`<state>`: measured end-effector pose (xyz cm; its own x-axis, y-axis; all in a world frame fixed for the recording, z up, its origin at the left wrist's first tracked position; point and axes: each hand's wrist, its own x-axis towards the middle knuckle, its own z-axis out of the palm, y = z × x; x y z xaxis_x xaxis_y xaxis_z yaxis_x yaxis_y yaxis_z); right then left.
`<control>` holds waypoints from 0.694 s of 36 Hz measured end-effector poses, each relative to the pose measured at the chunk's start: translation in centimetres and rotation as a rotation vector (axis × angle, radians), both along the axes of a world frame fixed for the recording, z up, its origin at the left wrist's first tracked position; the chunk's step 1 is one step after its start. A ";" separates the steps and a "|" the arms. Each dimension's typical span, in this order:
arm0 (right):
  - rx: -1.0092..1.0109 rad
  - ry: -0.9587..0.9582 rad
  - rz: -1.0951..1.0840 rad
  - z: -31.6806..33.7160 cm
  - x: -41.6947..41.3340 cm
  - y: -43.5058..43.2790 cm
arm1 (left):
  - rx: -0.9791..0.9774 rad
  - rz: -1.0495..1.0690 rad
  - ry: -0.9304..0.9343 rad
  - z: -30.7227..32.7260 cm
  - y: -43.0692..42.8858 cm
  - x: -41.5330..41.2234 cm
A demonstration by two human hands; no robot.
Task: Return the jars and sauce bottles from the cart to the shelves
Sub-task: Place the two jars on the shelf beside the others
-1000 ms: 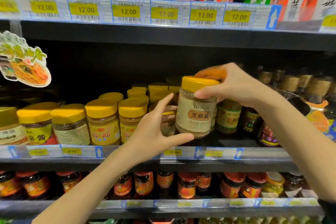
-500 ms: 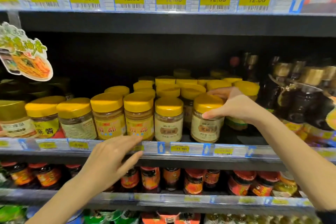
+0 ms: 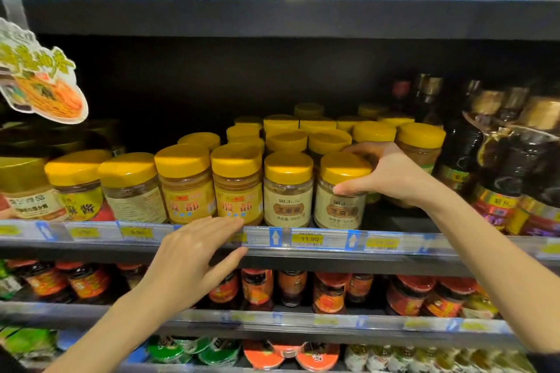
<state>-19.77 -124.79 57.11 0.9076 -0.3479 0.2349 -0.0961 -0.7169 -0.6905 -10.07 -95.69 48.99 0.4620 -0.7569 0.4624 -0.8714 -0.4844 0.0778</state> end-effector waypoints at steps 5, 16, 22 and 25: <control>0.019 -0.002 -0.027 -0.4 0.3 -0.1 | 0.023 0.009 0.017 0.0 0.0 -0.3; -0.026 -0.003 -0.056 -0.5 -0.7 1.0 | -0.013 0.082 0.108 0.6 -0.6 -1.7; -0.258 -0.069 -0.013 1.5 -2.4 2.2 | 0.072 0.156 0.188 2.2 0.8 -3.8; -0.340 -0.209 0.074 2.2 -3.1 4.0 | 0.105 0.222 0.206 2.8 3.1 -5.3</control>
<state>-22.87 -120.82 59.32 0.8480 -0.1541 0.5071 0.0814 -0.9075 -0.4120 -15.33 -92.62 51.75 0.6972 -0.6655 0.2665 -0.7143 -0.6760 0.1810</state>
